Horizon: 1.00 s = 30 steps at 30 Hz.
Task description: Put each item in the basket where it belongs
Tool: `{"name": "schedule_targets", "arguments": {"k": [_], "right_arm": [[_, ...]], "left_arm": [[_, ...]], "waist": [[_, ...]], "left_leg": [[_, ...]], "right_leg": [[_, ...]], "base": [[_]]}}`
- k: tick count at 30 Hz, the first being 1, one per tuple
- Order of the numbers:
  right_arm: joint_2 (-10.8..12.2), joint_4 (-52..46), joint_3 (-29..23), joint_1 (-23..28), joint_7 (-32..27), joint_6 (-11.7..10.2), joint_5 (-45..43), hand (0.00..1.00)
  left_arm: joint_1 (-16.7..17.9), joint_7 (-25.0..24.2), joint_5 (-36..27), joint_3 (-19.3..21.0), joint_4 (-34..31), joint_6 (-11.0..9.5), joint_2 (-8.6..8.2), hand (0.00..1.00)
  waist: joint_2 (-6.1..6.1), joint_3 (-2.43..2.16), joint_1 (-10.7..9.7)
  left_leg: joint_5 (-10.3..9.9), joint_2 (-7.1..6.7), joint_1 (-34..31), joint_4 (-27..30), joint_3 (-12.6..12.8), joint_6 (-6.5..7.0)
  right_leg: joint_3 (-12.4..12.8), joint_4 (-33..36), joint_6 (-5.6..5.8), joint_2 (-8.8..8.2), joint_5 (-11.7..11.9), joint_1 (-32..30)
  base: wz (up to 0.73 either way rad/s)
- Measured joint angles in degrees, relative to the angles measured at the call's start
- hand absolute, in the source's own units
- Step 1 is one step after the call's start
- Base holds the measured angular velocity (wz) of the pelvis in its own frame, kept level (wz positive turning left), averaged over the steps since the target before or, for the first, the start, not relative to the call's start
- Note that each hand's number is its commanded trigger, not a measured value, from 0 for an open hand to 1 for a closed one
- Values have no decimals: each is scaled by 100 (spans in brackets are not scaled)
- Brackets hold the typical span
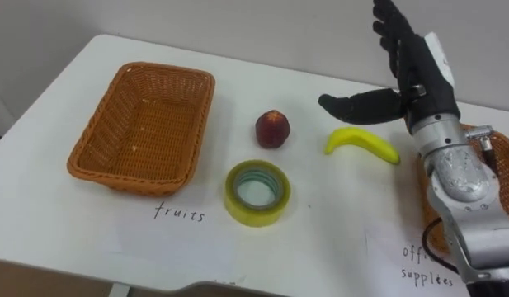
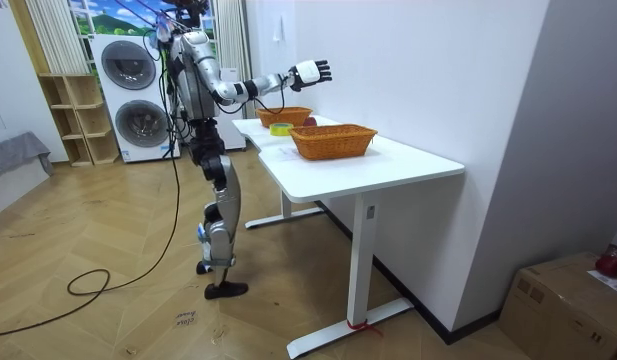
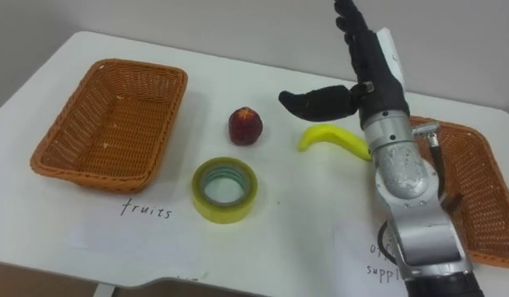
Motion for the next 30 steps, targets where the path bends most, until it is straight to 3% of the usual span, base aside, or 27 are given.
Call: {"name": "schedule_targets", "arguments": {"k": [6,15,30], "right_arm": [[0,155,19,-4,4,4,-14,0],[56,262,466,-3,152,9,-207,0],[195,261,848,-4,218,21,-653,0]], "left_arm": [[-30,114,-125,-128,-77,-8,-23,0],[-102,131,-122,-438,-128,-11,23,0],[-106,149,-119,-450,-235,-13,19,0]], "waist": [[-18,18,109],[-27,26,125],[-31,15,163]], "left_leg": [[1,-2,-3,0,0,-2],[1,0,-22,-10,1,-1],[12,-9,-72,-4,0,5]], "right_leg": [[2,2,0,-1,0,-1],[-6,-6,0,2,0,-27],[-48,-83,2,-46,1,-44]], "base": [[0],[0],[0]]}}
